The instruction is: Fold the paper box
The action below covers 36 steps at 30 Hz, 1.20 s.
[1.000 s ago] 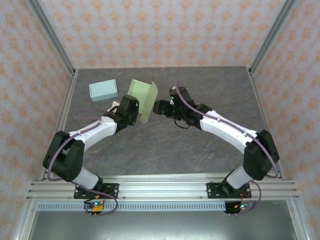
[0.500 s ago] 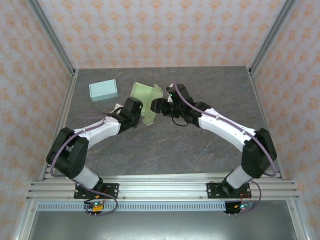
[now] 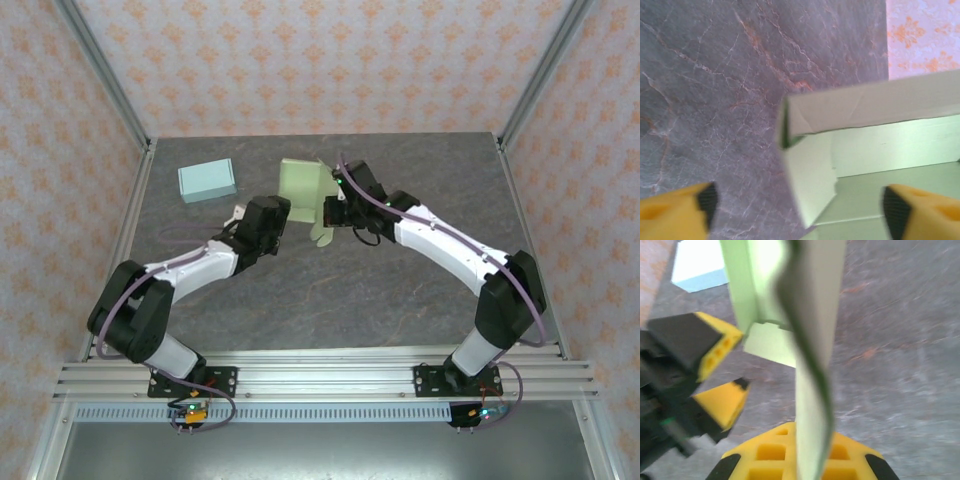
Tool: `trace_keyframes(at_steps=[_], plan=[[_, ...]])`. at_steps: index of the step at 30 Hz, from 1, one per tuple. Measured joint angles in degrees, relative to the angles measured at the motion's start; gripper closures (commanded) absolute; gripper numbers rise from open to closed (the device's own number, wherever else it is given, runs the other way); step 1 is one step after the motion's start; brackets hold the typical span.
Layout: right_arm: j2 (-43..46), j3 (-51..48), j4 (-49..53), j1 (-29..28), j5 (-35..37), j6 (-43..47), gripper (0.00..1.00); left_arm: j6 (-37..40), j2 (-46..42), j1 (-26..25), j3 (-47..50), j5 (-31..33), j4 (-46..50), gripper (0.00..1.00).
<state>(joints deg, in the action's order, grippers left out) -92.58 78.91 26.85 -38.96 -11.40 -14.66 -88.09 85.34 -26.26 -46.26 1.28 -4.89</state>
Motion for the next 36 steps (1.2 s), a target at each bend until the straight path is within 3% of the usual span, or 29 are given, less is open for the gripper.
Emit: trace_keyframes(at_steps=[5, 10, 14, 16, 22, 28, 36], plan=[[0.94, 0.35, 3.8, 3.26, 2.86, 17.16, 1.0, 7.76, -16.98, 0.2, 6.4, 1.31, 2.12, 0.0], [4.2, -0.76, 5.55, 6.73, 2.16, 35.04, 1.0, 24.26, -29.31, 4.48, 4.68, 2.14, 3.34, 0.0], [7.23, -2.64, 6.27, 6.86, 1.01, 48.98, 1.0, 40.11, -23.02, 7.06, -4.5, -3.8, 6.86, 0.0], [8.87, -4.15, 6.64, 7.1, -0.44, 55.34, 1.0, 48.19, -17.42, 7.15, -9.03, -10.49, 8.57, 0.01], [11.32, -5.16, 11.85, 12.0, -8.09, 67.56, 1.0, 64.04, -12.07, 7.3, -10.25, -27.19, 12.46, 0.0], [12.37, -4.74, 17.42, 17.07, -13.75, 73.94, 1.0, 70.23, -9.79, 7.54, -9.9, -43.17, 12.63, 0.0], [12.79, -3.93, 21.57, 17.42, -16.35, 77.11, 1.0, 68.08, 4.85, 6.82, -13.92, -53.64, 16.83, 0.01]])
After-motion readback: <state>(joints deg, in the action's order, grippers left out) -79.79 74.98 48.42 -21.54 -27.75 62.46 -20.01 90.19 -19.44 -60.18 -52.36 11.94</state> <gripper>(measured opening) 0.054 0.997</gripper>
